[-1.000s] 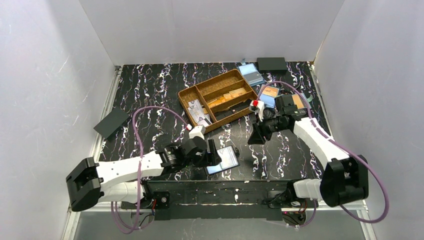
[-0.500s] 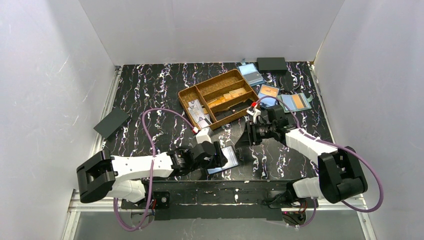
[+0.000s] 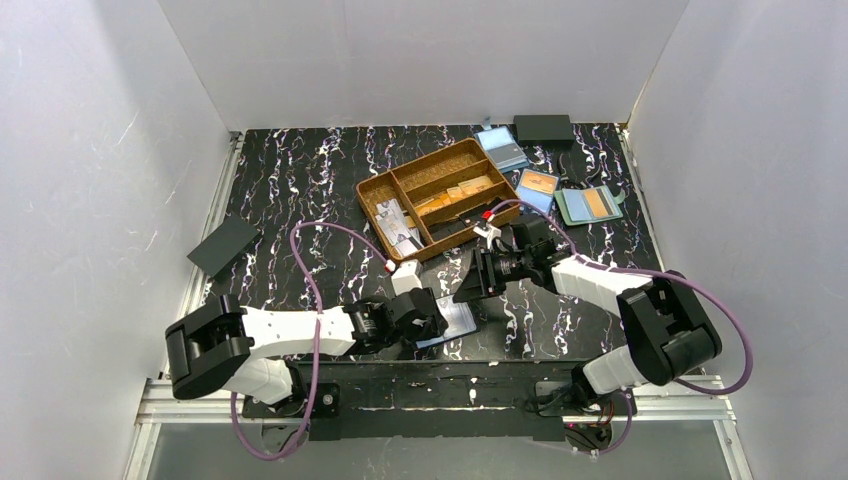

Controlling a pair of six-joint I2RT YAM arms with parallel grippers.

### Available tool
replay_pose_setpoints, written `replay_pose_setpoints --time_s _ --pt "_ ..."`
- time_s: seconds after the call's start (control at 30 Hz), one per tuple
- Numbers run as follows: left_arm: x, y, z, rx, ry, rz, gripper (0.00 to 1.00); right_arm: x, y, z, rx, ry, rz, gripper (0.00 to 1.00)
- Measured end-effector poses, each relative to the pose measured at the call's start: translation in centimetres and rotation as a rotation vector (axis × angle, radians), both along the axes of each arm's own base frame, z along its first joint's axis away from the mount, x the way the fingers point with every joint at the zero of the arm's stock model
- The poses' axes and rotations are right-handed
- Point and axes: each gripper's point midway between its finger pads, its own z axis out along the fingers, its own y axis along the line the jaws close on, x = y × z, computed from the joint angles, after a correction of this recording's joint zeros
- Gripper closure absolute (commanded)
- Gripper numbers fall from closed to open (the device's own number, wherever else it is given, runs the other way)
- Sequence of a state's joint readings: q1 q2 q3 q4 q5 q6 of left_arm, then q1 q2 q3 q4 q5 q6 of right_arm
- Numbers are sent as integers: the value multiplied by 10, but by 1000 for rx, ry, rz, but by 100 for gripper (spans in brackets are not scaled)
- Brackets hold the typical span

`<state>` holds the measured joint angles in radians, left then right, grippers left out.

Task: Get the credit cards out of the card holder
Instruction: Remove the credit card from the card holder.

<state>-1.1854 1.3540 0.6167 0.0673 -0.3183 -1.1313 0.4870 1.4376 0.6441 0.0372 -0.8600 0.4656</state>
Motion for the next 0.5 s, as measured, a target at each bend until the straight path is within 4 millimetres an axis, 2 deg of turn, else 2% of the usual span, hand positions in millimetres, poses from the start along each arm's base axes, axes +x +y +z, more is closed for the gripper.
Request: replay_pose_setpoints --time_s 0.07,0.23,0.5 --pt "1 3 -5 16 -1 6 70 -1 1 -2 -2 4 4 51" --pt "2 4 -11 31 -3 13 76 -4 1 -23 -54 40 12 51" --pt "3 3 -19 42 -5 7 82 -5 -1 -37 -106 34 16 52"
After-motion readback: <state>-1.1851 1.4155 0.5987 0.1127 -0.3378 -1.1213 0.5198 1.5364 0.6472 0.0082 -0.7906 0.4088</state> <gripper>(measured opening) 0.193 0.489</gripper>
